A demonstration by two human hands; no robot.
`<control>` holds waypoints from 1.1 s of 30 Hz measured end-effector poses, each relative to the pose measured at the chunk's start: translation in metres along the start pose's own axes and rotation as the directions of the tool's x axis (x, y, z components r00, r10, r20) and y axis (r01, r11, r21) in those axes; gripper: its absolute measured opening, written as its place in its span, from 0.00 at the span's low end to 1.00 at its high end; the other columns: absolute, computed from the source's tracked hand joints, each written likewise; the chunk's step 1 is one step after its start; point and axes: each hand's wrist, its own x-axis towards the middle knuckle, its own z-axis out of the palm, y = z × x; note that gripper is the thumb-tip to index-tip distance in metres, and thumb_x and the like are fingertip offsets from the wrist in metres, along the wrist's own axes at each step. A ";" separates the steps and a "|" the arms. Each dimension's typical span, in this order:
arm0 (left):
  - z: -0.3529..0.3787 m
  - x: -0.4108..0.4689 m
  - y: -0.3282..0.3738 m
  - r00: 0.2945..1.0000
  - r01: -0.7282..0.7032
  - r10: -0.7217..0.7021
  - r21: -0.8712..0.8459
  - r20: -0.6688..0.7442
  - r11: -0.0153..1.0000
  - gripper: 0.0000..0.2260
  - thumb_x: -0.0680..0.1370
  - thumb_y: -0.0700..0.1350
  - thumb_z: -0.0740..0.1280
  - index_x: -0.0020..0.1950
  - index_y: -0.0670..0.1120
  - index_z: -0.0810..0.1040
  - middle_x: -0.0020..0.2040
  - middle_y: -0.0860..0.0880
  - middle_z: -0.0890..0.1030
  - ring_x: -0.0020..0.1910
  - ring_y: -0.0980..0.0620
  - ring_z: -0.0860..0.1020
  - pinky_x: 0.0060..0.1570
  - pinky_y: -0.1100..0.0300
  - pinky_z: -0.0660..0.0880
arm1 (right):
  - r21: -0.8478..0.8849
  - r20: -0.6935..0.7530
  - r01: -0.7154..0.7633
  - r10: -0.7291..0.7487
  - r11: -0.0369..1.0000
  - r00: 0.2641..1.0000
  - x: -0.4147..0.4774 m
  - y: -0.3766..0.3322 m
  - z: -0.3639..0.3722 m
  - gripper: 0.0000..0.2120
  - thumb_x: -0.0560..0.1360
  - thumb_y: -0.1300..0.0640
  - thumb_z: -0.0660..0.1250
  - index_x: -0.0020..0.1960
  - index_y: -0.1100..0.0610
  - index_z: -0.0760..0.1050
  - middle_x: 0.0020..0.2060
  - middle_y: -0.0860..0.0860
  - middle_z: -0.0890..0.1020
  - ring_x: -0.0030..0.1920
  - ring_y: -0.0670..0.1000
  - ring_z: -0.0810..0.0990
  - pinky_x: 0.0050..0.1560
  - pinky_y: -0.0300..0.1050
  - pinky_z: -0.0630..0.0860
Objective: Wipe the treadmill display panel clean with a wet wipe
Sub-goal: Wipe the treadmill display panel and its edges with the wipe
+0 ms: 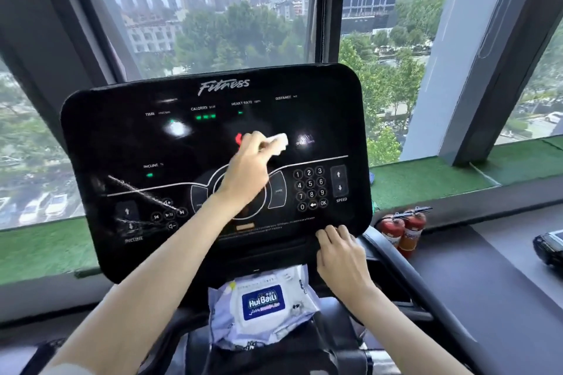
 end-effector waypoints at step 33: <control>-0.066 -0.102 -0.056 0.529 0.732 -0.712 -0.175 -0.463 0.658 0.24 0.75 0.30 0.59 0.69 0.45 0.72 0.46 0.47 0.68 0.41 0.54 0.69 0.47 0.68 0.69 | 0.086 0.032 0.237 -0.240 0.968 0.970 0.032 -0.066 0.016 0.34 0.66 0.68 0.63 0.71 0.67 0.61 0.71 0.65 0.61 0.73 0.62 0.58 0.70 0.58 0.54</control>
